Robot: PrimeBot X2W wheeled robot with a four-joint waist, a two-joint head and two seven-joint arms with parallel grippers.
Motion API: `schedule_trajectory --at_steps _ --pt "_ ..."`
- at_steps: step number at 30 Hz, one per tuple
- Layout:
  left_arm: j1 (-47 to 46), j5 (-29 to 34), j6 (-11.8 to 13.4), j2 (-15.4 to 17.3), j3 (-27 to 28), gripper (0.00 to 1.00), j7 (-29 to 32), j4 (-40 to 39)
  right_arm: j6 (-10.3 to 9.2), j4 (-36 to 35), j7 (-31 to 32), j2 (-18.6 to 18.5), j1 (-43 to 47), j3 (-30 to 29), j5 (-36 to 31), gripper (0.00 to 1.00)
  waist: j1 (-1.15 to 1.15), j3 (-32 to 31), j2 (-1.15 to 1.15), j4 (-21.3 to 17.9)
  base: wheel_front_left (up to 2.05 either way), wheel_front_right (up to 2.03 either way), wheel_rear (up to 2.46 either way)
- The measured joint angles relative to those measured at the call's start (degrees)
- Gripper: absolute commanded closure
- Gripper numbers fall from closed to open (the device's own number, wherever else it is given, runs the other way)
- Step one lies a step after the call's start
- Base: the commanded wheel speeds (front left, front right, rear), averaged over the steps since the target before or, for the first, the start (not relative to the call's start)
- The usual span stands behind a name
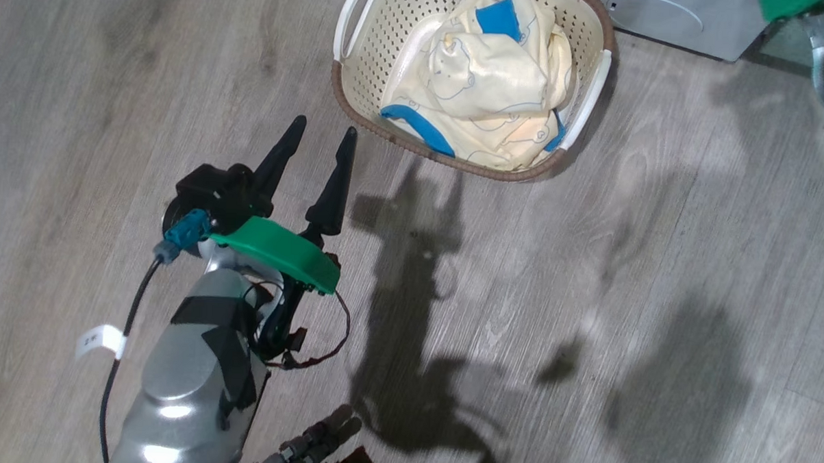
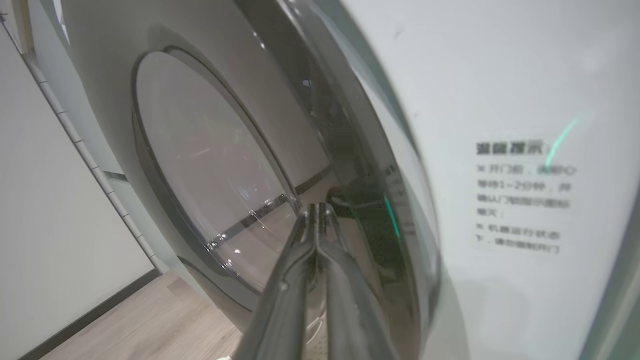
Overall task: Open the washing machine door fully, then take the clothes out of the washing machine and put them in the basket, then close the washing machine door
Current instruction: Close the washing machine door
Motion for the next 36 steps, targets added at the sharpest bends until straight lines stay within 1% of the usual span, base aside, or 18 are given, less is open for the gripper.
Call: schedule_trajectory --at_steps 4,8,11,14,15,16,17,18,21,24,27,33,35,36 --pt "0.1 -0.2 0.0 0.0 0.6 0.0 0.0 0.2 0.0 -1.5 0.0 -0.3 0.3 2.7 1.7 1.0 0.0 -1.1 0.0 -0.1 0.0 0.0 0.0" --pt "0.3 -0.1 0.0 -0.1 1.0 0.0 0.0 0.6 0.0 -2.9 0.0 -0.4 2.4 4.8 4.1 1.0 0.0 -3.0 0.0 -0.2 0.0 0.0 0.0" --pt "1.4 0.0 0.0 0.0 2.4 0.0 0.0 1.1 0.0 -4.5 0.0 -0.4 7.0 7.1 5.9 1.0 -0.01 -5.5 0.0 -0.4 0.0 0.0 0.0" --pt "2.9 -0.9 0.0 0.4 2.7 0.0 0.0 2.1 0.0 -5.2 0.0 -0.4 12.3 8.2 7.4 1.0 -0.01 -8.6 0.0 -0.9 0.0 0.0 0.0" --pt "3.5 -1.5 0.0 0.6 2.9 0.0 0.0 2.5 0.0 -5.3 0.0 -0.4 14.0 8.3 7.9 0.87 -0.01 -9.7 0.0 -1.0 0.0 0.0 0.0" --pt "4.1 -2.3 0.0 1.1 2.8 0.0 0.0 3.0 0.0 -5.6 0.0 -0.4 15.8 8.2 8.2 0.67 -0.01 -10.9 0.0 -1.2 0.0 0.0 0.0" --pt "4.6 -2.9 0.0 1.9 2.4 0.0 0.0 3.6 0.0 -5.8 0.0 -0.4 17.4 8.1 8.2 0.31 -0.02 -12.1 0.0 -1.4 0.0 0.0 0.0" --pt "5.0 -3.1 0.0 2.9 2.0 0.0 0.0 4.4 0.0 -6.1 0.0 -0.4 18.8 8.0 8.3 0.0 -0.02 -13.3 0.0 -1.7 0.0 0.0 0.0" --pt "6.4 -4.1 0.0 5.6 2.0 0.0 0.0 6.4 0.0 -6.7 0.0 -0.2 23.2 7.1 8.5 0.0 -0.02 -17.1 0.01 -2.5 0.0 0.0 0.0" --pt "7.7 -5.6 0.0 7.6 2.2 0.0 0.0 6.8 0.0 -7.1 0.0 0.1 27.9 4.9 8.4 0.0 -0.02 -20.7 0.01 -3.6 0.0 0.0 0.0" --pt "8.6 -6.4 0.0 8.8 2.9 0.0 0.0 7.0 0.0 -7.2 0.0 0.2 32.6 2.6 7.7 0.0 -0.02 -23.9 0.01 -4.9 0.0 0.0 0.0" --pt "10.7 -6.9 0.0 11.3 2.2 0.0 0.0 8.2 0.0 -9.2 0.0 0.4 42.0 -2.4 6.2 0.0 -0.02 -29.4 0.01 -7.9 0.0 0.0 0.0" --pt "11.6 -7.0 0.0 12.0 2.2 0.0 0.0 8.4 0.0 -10.7 0.0 0.5 44.2 -3.8 5.9 0.0 -0.02 -30.5 0.01 -9.2 0.0 0.0 0.0" --pt "12.1 -7.6 0.0 12.4 2.2 0.0 0.0 8.4 0.0 -12.5 0.0 0.6 46.0 -5.5 5.9 0.0 -0.01 -31.5 0.01 -10.5 0.0 0.0 0.0"
